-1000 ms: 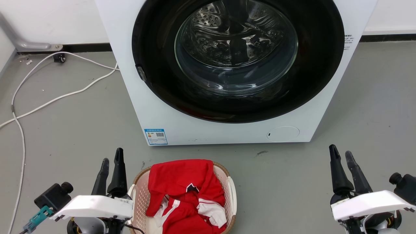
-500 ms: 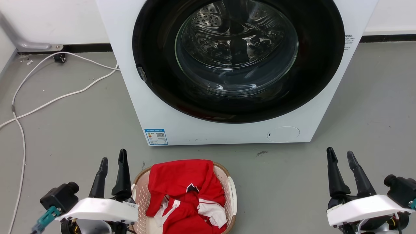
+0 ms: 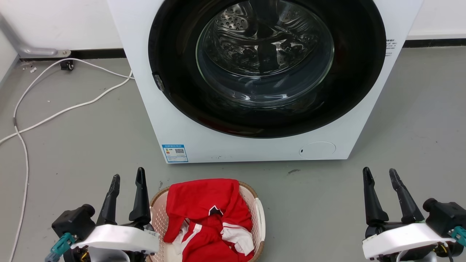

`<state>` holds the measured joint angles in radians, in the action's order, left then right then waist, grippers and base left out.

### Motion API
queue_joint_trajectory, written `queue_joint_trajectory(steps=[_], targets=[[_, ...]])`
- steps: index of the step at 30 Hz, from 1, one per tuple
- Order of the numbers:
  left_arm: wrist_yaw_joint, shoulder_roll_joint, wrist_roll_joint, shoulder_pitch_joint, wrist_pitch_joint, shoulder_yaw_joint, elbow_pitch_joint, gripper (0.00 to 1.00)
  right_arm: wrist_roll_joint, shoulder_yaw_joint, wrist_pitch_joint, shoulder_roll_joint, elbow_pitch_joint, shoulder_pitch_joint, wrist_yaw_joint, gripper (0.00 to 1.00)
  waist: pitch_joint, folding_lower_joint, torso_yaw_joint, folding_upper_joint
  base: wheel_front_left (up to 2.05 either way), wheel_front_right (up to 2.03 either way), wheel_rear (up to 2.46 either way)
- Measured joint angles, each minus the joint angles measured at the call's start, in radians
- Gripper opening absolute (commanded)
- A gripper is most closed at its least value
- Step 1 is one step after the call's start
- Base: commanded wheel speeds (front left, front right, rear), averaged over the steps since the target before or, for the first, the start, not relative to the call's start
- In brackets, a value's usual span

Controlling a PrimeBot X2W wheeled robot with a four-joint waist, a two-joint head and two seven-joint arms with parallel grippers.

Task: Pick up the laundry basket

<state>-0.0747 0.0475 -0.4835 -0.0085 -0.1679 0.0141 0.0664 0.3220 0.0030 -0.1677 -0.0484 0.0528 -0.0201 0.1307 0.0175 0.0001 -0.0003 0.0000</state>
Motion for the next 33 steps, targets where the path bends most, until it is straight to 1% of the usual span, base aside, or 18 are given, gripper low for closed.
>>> queue_joint_trajectory(steps=[9, 23, 33], targets=[[0.002, 0.0, 0.083, 0.009, -0.021, -0.003, -0.006, 1.0, -0.095, -0.002, -0.019, 0.0, -0.004, -0.006, 0.0, 1.0, -0.001, -0.0001, 0.002, 0.0, 0.0, 0.0, 0.0], [0.019, 0.001, 0.211, 0.022, -0.049, -0.011, -0.012, 1.0, -0.241, 0.001, -0.049, 0.0, -0.026, -0.019, 0.0, 1.0, -0.002, -0.0001, 0.003, 0.0, 0.0, 0.0, 0.0], [0.032, 0.001, 0.281, 0.032, -0.069, -0.012, -0.014, 1.0, -0.313, 0.01, -0.069, 0.0, -0.032, -0.027, 0.0, 1.0, -0.002, -0.0001, 0.002, 0.0, 0.0, 0.0, 0.0]])
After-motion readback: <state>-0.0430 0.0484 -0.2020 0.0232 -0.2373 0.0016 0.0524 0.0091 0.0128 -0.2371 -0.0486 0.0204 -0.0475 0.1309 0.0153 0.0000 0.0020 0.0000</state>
